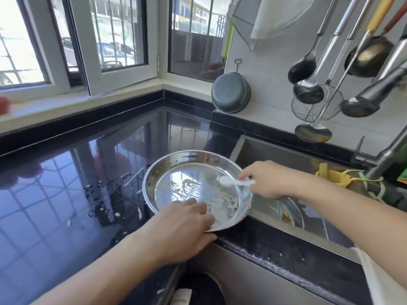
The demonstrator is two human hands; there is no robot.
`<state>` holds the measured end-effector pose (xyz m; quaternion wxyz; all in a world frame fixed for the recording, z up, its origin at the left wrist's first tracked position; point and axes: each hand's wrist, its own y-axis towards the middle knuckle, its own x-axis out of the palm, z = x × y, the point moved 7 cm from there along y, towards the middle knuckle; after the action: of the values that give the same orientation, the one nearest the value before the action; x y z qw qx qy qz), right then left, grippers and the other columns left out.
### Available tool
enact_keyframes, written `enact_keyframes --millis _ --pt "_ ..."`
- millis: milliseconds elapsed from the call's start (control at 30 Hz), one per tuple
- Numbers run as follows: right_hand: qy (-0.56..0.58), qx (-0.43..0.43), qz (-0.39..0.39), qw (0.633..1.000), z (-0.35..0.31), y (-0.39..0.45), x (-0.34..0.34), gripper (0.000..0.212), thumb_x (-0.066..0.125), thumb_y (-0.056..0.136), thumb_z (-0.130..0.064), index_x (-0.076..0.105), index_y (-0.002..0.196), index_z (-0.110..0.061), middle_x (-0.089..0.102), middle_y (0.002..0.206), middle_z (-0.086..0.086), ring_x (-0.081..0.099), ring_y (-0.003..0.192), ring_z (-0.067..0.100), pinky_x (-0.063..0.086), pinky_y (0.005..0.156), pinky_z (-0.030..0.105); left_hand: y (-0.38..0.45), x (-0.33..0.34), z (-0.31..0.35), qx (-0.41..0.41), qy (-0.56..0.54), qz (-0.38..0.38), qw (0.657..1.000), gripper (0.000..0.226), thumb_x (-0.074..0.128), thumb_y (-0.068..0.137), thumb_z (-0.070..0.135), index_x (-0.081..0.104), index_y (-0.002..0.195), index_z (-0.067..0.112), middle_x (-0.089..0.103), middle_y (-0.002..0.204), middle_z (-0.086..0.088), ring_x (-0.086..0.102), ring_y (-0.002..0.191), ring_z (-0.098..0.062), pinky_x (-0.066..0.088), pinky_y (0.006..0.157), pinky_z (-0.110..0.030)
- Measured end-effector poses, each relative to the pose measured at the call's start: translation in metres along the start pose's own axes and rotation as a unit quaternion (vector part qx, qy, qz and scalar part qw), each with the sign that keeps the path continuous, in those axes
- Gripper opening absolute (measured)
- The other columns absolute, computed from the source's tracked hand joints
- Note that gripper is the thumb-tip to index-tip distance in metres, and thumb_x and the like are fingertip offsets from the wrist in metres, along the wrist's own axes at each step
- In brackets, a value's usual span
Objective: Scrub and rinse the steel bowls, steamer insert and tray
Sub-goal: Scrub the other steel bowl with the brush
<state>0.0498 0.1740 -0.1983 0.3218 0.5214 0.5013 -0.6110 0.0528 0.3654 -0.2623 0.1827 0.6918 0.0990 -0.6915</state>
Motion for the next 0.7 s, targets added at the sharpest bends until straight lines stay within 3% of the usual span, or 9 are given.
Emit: enact_keyframes --millis 67,167,267,367,467,567,700 --pt "-0.008 0.003 -0.006 1.000 -0.004 -0.003 0.008 0.048 0.047 0.096 -0.020 0.058 0.139 -0.039 0.056 0.135 0.007 0.060 0.076 0.015 0.042 0.056 0.024 -0.006 0.008 -0.015 -0.012 -0.012 -0.017 1.000 0.043 0.033 0.100 0.061 0.059 0.124 0.036 0.059 0.123 0.008 0.058 0.116 -0.021 0.052 0.092 -0.039" --pt "-0.065 0.008 0.003 0.998 -0.012 -0.010 0.019 0.047 0.043 0.094 -0.020 0.061 0.133 -0.039 0.061 0.131 0.005 0.063 0.104 0.028 0.053 0.083 0.035 -0.006 0.018 -0.020 -0.013 0.011 -0.045 0.999 0.059 0.011 0.094 0.064 0.049 0.134 0.045 0.057 0.131 0.008 0.058 0.119 -0.021 0.056 0.090 -0.042" --pt "-0.174 0.032 0.038 0.984 -0.012 -0.007 0.015 0.040 0.046 0.087 -0.008 0.065 0.117 -0.027 0.061 0.102 0.006 0.059 0.088 0.032 0.049 0.075 0.036 -0.003 0.022 -0.016 -0.007 0.015 -0.047 0.999 0.054 0.010 0.098 0.063 0.041 0.140 0.047 0.054 0.135 0.006 0.055 0.121 -0.023 0.055 0.091 -0.047" --pt "-0.166 0.034 0.016 0.985 -0.020 -0.008 0.024 0.038 0.047 0.086 -0.007 0.065 0.114 -0.025 0.064 0.110 0.006 0.055 0.084 0.032 0.046 0.071 0.037 -0.001 0.021 -0.017 0.002 -0.002 -0.030 1.000 0.039 0.029 0.106 0.058 0.041 0.142 0.047 0.054 0.135 0.006 0.054 0.121 -0.023 0.054 0.092 -0.046" --pt "-0.142 0.013 -0.011 0.990 -0.030 -0.008 0.027 0.037 0.049 0.091 -0.015 0.064 0.120 -0.032 0.063 0.116 0.004 0.058 0.084 0.028 0.050 0.073 0.035 -0.001 0.022 -0.016 0.004 0.004 -0.033 0.999 0.041 0.026 0.105 0.059 0.042 0.141 0.047 0.056 0.135 0.005 0.056 0.119 -0.026 0.056 0.089 -0.049" --pt "-0.141 0.053 0.012 0.989 -0.017 0.006 0.012 0.036 0.048 0.086 -0.009 0.068 0.112 -0.025 0.064 0.104 0.005 0.060 0.080 0.027 0.047 0.067 0.032 0.001 0.023 -0.017 0.002 -0.002 -0.026 1.000 0.041 0.032 0.107 0.058 0.038 0.146 0.047 0.055 0.135 0.006 0.055 0.120 -0.025 0.055 0.090 -0.047" --pt "-0.136 0.006 -0.050 0.989 -0.035 -0.003 0.028 0.038 0.042 0.098 -0.016 0.065 0.128 -0.021 0.063 0.123 0.011 0.064 0.099 0.029 0.055 0.085 0.037 0.003 0.024 -0.017 0.000 0.003 -0.029 1.000 0.049 0.020 0.103 0.063 0.035 0.147 0.047 0.054 0.134 0.007 0.055 0.119 -0.025 0.055 0.089 -0.045"
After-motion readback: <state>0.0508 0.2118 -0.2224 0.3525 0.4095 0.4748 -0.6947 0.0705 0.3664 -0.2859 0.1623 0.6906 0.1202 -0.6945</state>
